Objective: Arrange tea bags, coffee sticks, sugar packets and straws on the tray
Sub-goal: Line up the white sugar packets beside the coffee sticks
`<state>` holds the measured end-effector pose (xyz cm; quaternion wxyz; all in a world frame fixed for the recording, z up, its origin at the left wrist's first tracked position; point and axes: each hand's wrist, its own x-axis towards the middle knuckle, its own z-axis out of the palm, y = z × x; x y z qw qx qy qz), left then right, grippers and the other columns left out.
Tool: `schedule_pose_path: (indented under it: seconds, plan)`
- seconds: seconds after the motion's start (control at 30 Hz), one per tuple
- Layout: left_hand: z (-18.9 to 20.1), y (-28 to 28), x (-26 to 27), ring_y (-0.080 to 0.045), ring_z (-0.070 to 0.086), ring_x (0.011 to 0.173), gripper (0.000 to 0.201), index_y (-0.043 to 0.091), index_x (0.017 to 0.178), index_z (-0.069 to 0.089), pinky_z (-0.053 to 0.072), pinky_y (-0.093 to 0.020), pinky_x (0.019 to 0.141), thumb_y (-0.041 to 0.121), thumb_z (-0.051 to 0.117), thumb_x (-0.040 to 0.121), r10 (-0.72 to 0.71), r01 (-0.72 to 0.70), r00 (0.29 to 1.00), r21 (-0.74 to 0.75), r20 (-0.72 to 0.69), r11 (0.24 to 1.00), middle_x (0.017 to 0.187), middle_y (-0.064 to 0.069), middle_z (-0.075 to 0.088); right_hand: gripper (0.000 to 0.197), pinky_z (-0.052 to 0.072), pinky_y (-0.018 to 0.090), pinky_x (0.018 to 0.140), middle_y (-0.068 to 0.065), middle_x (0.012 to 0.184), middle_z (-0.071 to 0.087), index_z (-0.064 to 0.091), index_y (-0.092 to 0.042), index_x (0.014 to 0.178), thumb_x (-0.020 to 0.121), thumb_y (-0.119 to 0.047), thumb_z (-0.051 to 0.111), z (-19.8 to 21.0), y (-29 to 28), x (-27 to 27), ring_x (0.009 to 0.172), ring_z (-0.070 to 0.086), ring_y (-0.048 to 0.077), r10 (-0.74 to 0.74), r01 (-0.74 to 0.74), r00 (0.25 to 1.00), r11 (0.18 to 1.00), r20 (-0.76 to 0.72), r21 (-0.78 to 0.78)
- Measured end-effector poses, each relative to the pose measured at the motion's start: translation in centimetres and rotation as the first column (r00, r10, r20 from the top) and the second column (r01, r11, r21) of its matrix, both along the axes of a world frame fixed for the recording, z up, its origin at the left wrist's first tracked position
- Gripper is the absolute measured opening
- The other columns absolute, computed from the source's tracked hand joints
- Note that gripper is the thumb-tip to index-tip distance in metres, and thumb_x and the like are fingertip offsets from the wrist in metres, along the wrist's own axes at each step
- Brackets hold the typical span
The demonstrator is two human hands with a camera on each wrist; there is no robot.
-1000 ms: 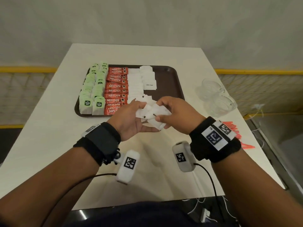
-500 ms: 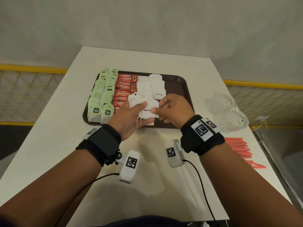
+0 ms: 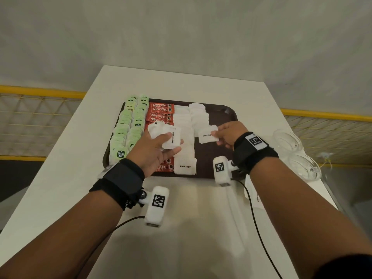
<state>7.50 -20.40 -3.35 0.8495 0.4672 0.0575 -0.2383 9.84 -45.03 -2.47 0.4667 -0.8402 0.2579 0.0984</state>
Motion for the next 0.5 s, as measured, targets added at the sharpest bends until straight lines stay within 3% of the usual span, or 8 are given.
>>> schedule_pose_path:
  seconds: [0.07,0.13,0.23,0.3,0.4,0.5]
  plan:
    - [-0.1,0.4,0.5,-0.033,0.068,0.108,0.047,0.016,0.141,0.043,0.061,-0.036,0.076,0.004,0.055,0.097,0.002,-0.002,1.0,-0.004,-0.002,1.0,0.132,-0.014,0.062,0.032,0.042,0.015,0.037,0.002,0.085,0.065,0.064,-0.009,0.115,0.086,-0.019,0.071,-1.0,-0.6,1.4,0.06,0.059,0.01,0.008,-0.009,0.998,1.0,-0.063,-0.013]
    - [-0.3,0.7,0.8,-0.033,0.068,0.109,0.046,0.015,0.14,0.044,0.061,-0.036,0.075,0.004,0.055,0.097,0.004,-0.004,1.0,-0.007,-0.002,1.0,0.131,-0.014,0.063,0.035,0.045,0.015,0.039,0.003,0.088,0.065,0.064,-0.009,0.117,0.084,-0.018,0.073,-2.0,-0.8,2.3,0.063,0.061,0.011,-0.014,0.015,0.995,1.0,-0.102,0.01]
    - [-0.5,0.9,0.9,-0.034,0.068,0.108,0.043,0.015,0.139,0.044,0.06,-0.041,0.082,0.003,0.05,0.098,-0.003,0.002,1.0,-0.021,-0.009,1.0,0.129,-0.016,0.064,0.026,0.049,0.02,0.052,0.004,0.086,0.066,0.059,-0.013,0.11,0.089,-0.024,0.069,-2.2,0.1,3.5,0.066,0.059,0.011,0.01,-0.009,0.967,1.0,-0.254,0.005]
    - [-0.6,1.0,0.9,-0.036,0.068,0.106,0.042,0.014,0.138,0.043,0.058,-0.044,0.086,0.002,0.046,0.098,-0.008,0.007,1.0,-0.043,-0.022,0.999,0.126,-0.017,0.065,0.03,0.044,0.023,0.061,0.003,0.08,0.062,0.053,-0.01,0.111,0.094,-0.032,0.061,-1.8,0.8,4.0,0.066,0.052,0.011,0.038,-0.062,0.922,0.997,-0.385,-0.049]
    - [-0.6,1.1,1.0,-0.039,0.068,0.106,0.042,0.014,0.138,0.041,0.058,-0.045,0.086,0.002,0.043,0.098,-0.029,0.025,0.999,-0.083,-0.04,0.996,0.125,-0.019,0.065,0.039,0.043,0.027,0.062,0.003,0.075,0.061,0.058,-0.003,0.112,0.092,-0.037,0.062,-2.2,0.9,4.6,0.062,0.053,0.013,0.046,-0.102,0.922,0.986,-0.384,-0.128]
    - [-0.5,0.9,1.1,-0.038,0.067,0.108,0.042,0.017,0.137,0.043,0.058,-0.046,0.085,0.0,0.044,0.098,-0.052,0.05,0.998,-0.062,-0.033,0.997,0.128,-0.016,0.064,0.038,0.046,0.03,0.057,0.006,0.068,0.062,0.058,-0.007,0.089,0.087,-0.044,0.066,-2.5,0.5,4.0,0.053,0.054,0.017,0.065,-0.168,0.946,0.936,-0.318,-0.309]
